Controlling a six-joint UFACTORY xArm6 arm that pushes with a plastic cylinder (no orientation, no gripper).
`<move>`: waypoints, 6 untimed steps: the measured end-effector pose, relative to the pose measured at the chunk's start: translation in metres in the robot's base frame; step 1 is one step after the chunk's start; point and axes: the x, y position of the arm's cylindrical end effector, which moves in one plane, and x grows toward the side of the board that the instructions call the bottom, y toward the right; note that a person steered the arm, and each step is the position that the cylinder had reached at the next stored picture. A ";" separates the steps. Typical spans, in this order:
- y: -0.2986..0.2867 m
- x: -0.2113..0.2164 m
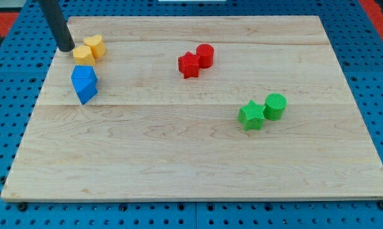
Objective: Move the yellow heart to the top right of the yellow hexagon
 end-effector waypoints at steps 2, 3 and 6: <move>0.007 0.015; 0.004 -0.011; 0.030 -0.042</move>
